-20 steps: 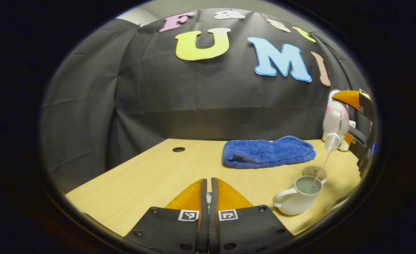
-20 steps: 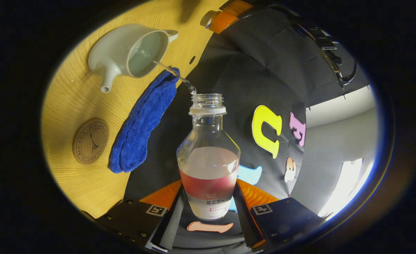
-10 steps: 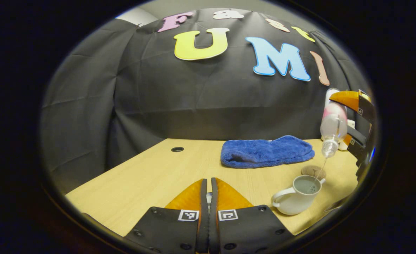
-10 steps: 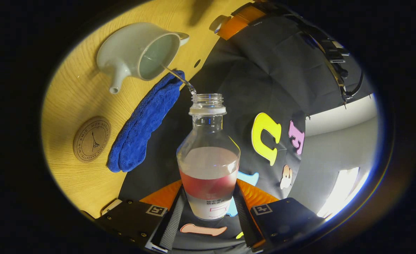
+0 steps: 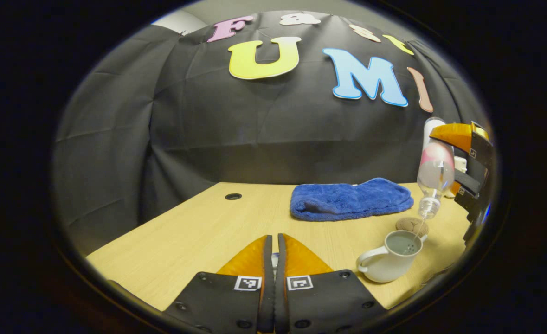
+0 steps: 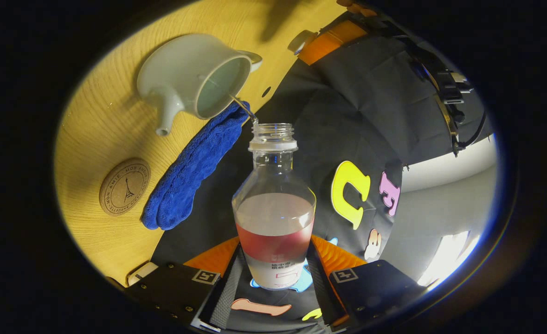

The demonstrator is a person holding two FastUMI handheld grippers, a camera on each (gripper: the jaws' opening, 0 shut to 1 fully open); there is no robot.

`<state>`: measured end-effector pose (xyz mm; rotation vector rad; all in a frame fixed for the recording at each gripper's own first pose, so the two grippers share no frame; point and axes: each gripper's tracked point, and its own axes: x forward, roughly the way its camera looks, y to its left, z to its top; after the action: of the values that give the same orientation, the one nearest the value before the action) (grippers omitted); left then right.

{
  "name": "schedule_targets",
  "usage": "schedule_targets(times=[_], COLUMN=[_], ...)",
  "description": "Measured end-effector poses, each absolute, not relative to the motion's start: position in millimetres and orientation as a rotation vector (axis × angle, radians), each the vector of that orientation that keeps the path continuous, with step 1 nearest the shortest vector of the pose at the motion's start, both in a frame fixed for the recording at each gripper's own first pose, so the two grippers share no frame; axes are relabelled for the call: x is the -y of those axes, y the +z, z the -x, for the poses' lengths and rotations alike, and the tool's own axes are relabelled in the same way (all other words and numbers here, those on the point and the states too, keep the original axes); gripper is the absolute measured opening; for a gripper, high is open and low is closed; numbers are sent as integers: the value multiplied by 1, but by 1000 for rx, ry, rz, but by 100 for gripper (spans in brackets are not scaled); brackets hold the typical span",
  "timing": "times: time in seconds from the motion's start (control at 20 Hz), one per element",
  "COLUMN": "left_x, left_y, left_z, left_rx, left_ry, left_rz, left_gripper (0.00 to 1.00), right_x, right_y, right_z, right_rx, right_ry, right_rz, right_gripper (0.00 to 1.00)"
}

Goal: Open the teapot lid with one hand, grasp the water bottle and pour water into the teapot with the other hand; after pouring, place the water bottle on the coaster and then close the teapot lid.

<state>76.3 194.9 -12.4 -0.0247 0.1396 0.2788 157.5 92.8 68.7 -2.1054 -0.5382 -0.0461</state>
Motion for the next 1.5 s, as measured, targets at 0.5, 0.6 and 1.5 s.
schedule_targets(times=[0.5,0.6,1.5], left_x=[-195,-195,-194], left_y=[-13,-12,-9], left_z=[-77,-77,-76], left_rx=[-142,-143,-130], left_ry=[273,274,270], left_rz=[27,27,34], left_gripper=[6,6,7], right_x=[-101,-101,-77], right_y=[62,58,34], right_z=[-159,-160,-154], right_rx=[559,552,285], right_ry=[-35,-22,110], right_rz=[2195,2197,1765], right_gripper=[72,72,74])
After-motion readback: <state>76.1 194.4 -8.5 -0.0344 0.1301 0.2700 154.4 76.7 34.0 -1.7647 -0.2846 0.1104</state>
